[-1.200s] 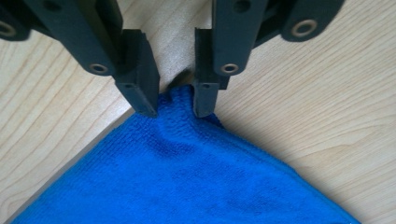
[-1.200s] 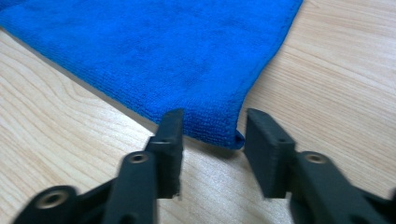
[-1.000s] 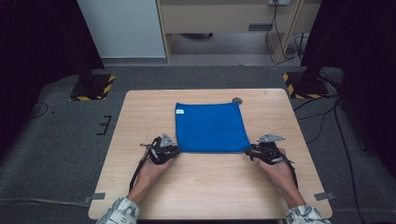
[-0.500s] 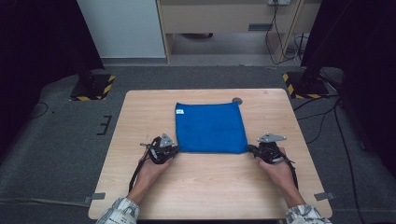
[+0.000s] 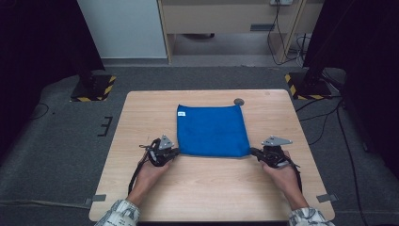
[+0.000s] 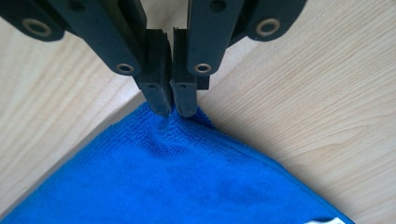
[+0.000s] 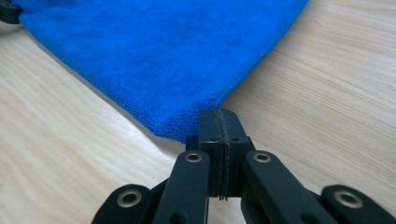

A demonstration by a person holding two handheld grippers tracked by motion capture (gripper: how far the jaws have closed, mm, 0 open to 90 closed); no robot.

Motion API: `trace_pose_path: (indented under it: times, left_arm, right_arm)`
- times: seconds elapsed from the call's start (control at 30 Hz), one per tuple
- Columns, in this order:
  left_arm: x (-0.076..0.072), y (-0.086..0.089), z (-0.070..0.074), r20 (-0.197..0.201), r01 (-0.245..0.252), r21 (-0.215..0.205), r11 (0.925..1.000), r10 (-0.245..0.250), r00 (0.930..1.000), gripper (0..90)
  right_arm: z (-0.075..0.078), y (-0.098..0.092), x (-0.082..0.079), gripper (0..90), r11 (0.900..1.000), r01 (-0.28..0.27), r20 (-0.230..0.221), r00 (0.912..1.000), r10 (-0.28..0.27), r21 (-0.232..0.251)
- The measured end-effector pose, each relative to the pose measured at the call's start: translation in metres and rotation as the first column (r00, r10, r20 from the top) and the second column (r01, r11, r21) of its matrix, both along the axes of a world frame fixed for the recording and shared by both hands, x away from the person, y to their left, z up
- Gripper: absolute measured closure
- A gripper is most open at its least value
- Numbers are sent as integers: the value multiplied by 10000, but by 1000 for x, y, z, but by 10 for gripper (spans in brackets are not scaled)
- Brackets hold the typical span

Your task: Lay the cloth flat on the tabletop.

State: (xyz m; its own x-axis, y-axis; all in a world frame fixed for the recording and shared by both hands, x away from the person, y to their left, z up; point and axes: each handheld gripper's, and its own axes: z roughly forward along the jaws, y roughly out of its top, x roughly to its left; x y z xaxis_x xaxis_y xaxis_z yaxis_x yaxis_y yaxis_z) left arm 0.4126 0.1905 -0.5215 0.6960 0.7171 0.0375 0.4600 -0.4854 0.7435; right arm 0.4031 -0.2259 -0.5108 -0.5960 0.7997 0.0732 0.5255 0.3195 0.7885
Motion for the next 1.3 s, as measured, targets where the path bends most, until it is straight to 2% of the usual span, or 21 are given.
trace_pose_path:
  times: [0.13,0.23,0.33,0.43,0.5,0.57,0.67,0.73,0.83,0.97,1.1,1.2,1.3]
  left_arm:
    - [-10,5,7,106,104,-67,9999,-103,9999,873]
    - [-15,9,14,204,48,-354,9994,-41,9998,874]
    - [-14,11,21,279,-85,-636,9979,103,9996,873]
    - [-10,11,25,338,-160,-744,9971,185,9993,873]
    - [0,10,30,343,-229,-635,9977,251,9991,872]
    - [10,9,32,169,-340,-656,9973,351,9992,872]
    - [31,4,32,-292,-572,-304,9979,563,9980,871]
    - [46,2,29,-703,-773,-192,9968,758,9946,869]
    - [65,2,27,-1197,-1072,-326,9937,1027,9875,865]
    - [79,-3,27,-1327,-1247,-345,9916,1191,9840,858]
    - [90,-10,20,-1332,-1303,108,9914,1306,9825,856]
    - [96,-10,12,-1406,-1561,1,9877,1546,9779,856]
    - [99,-10,7,-1389,-1668,-320,9855,1608,9772,832]
  right_arm:
    - [5,1,-9,900,9999,-82,18,10000,82,136]
    - [8,4,-15,900,9996,-180,77,9998,178,211]
    - [12,7,-16,900,9993,-211,201,9996,205,324]
    - [14,8,-10,900,9992,-91,116,9999,86,385]
    - [14,7,-2,900,9993,42,-12,10000,-42,369]
    - [14,7,7,900,9993,157,-228,9996,-149,347]
    - [13,8,23,899,9992,287,-397,9988,-277,265]
    - [10,11,35,900,9991,402,-521,9979,-397,97]
    - [7,12,53,900,9977,677,-741,9950,-676,-12]
    - [4,13,73,899,9947,1030,-973,9899,-1030,-55]
    - [-1,16,87,897,9914,1256,-1105,9855,-1289,-366]
    - [-5,16,93,897,9883,1429,-1106,9828,-1481,-535]
    - [-11,16,99,893,9845,1626,-1243,9776,-1697,-655]
